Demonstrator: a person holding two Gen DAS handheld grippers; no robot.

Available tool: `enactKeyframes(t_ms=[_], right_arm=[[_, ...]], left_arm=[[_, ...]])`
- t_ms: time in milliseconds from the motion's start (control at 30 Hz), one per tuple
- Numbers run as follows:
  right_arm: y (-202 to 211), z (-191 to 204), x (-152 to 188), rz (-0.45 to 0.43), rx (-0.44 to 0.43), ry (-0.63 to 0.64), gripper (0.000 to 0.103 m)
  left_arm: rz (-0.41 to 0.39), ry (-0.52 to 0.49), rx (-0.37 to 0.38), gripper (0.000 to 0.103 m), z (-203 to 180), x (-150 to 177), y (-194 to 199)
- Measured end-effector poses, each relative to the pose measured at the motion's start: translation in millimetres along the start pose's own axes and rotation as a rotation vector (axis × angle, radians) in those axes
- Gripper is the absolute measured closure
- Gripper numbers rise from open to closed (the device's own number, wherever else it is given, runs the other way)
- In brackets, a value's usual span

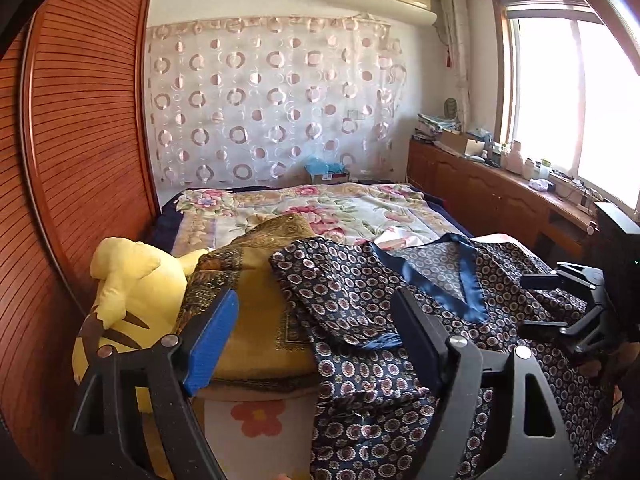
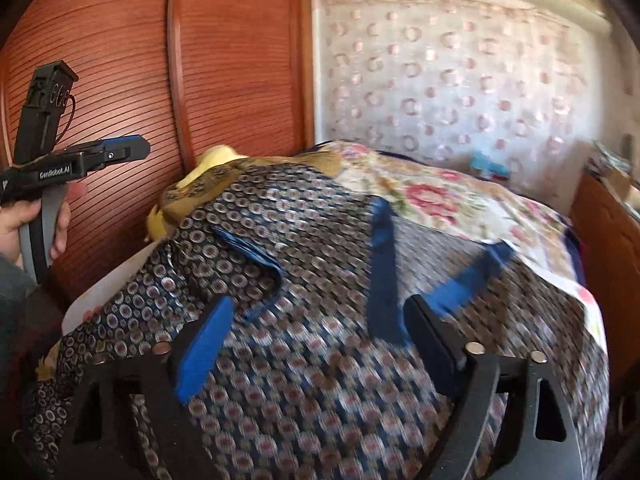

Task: Fold small clothes

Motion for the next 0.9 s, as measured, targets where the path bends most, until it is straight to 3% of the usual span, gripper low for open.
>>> enactKeyframes(t_ms=[233, 467, 567, 600, 633, 733, 867, 900], right_arm=[[-82, 35, -2, 0.069, -0.164, 0.04, 0.041], [-158, 74, -8, 0.11, -0.337, 0.025, 0.051], [-185, 80, -7, 0.138, -0.367, 0.059, 0.075], [-195, 77, -7, 0.146, -0.37, 0.07, 0.091], [-200, 77, -7, 0.151, -0.377, 0.073, 0.097], [-207, 58, -23, 0.092, -0.358, 0.043, 0.099], [-226, -2, -49, 0.042, -0.193, -0.049, 0.099], [-231, -15, -51, 0.047, -0.154, -0.048, 0.095]], left_arm=[[0.007, 0.032, -0.021, 0.024, 13, 13, -4], [0.026, 0.067, -0.05, 0.024, 32, 25, -6], [0.04, 0.066, -0.06, 0.024, 39, 30, -11], [0.043, 0.061, -0.061, 0.024, 39, 31, -12], [0.047, 0.053, -0.062, 0.024, 41, 31, -15], [0.06, 0.054, -0.057, 0.024, 42, 32, -27], [0.087, 0.05, -0.04, 0.024, 41, 32, -51], [0.1, 0.045, -0.04, 0.024, 40, 33, -59]])
Point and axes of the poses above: each gripper's, at about its wrist camera, not at the fingertips, and y roughly against the way its jaws point, z to its left, x to its underside, the point moved 10 cm from there along -y, roughly the way its jaws point, and after that the axes turned 15 degrees about -z, right-handed, at the moved point
